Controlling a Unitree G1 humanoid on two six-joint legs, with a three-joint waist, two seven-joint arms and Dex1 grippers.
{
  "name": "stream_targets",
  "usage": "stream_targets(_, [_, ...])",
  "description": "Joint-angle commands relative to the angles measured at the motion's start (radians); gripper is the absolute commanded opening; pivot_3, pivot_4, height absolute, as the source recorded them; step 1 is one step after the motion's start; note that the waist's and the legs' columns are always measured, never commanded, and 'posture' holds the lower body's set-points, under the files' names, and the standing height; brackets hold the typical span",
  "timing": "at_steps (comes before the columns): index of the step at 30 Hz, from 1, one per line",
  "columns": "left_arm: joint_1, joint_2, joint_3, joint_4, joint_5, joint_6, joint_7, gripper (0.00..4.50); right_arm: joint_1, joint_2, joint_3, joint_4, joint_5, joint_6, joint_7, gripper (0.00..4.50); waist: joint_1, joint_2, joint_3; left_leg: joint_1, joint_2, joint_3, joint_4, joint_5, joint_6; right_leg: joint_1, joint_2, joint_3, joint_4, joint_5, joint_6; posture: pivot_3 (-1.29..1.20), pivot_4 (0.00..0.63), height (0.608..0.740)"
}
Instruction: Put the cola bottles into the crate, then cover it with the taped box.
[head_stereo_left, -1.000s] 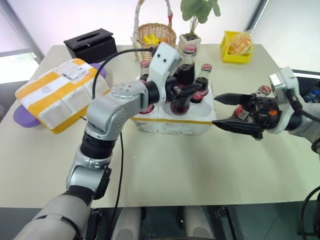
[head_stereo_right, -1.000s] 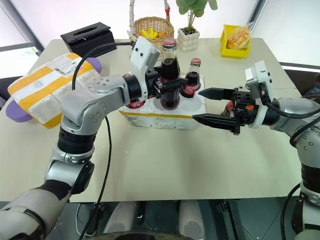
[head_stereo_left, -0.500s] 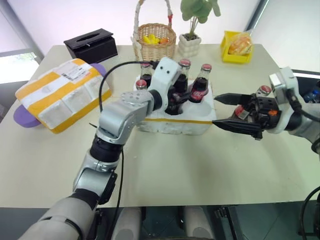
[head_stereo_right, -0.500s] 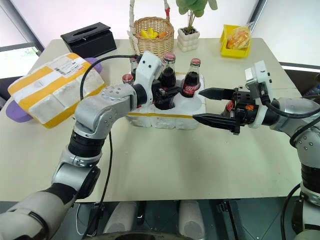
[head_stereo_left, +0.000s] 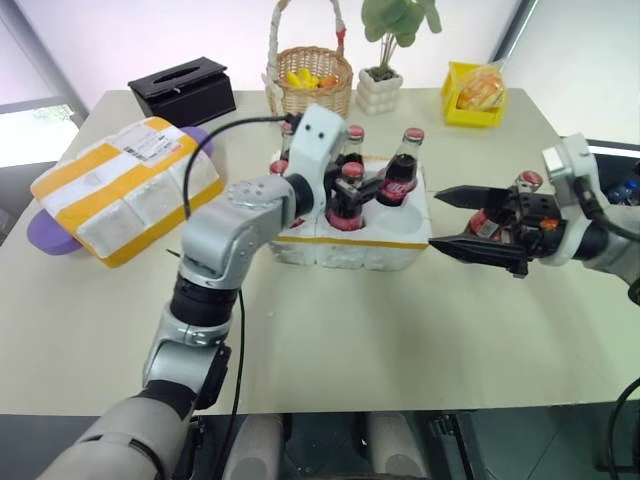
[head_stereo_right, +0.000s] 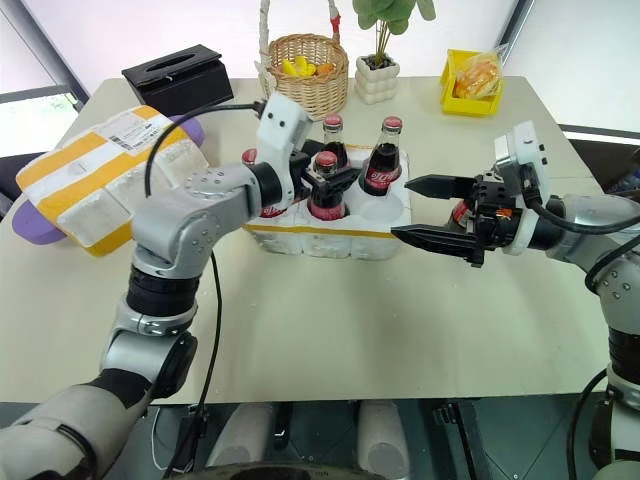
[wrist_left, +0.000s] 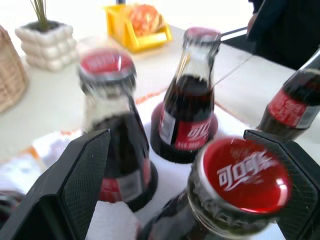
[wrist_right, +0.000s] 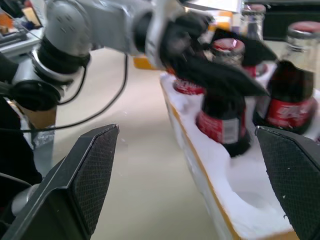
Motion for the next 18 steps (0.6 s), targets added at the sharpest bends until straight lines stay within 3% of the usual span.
stream_targets(1, [-0.086,0.047,0.084,-0.072,-0.071,0.013,-0.058,4.44,0.028,-0.033,-0.052,0.02,-0.037,-0.044,0.018,4.5,0.0,0.0,0.0,0.0,0.0,0.0,0.0,0.0,0.0,0.0,0.0,0.0,0.0,0.0,0.0,0.0,0.15,0.74])
stream_targets(6, [-0.161,0.122,0.18,-0.086,-0.205,0.025,-0.179,4.44,0.079,-0.061,-0.102,0.078,-0.082,-0.074,0.02,4.5,-0.002,0.0,0.0,0.0,0.0,0.0,0.0,0.0,0.0,0.0,0.0,0.0,0.0,0.0,0.0,0.0,0.15,0.74])
stream_targets(13, [-0.122,0.328,0.34,-0.094,-0.551,0.136,-0.479,4.44,0.209,-0.08,-0.191,0.123,-0.125,-0.094,0.028,4.5,-0.007,0.001,0.0,0.001,0.0,0.0,-0.001,0.0,0.0,0.0,0.0,0.0,0.001,0.0,0.0,0.0,0.15,0.74])
stream_targets(18, [-0.064,0.414,0.325,-0.036,-0.567,0.113,-0.535,4.44,0.264,-0.068,-0.219,0.202,-0.18,-0.13,-0.008,4.5,-0.002,0.001,-0.001,0.003,0.0,0.001,0.001,0.0,0.0,0.003,0.0,0.001,0.001,-0.002,-0.002,0.0,0.15,0.74])
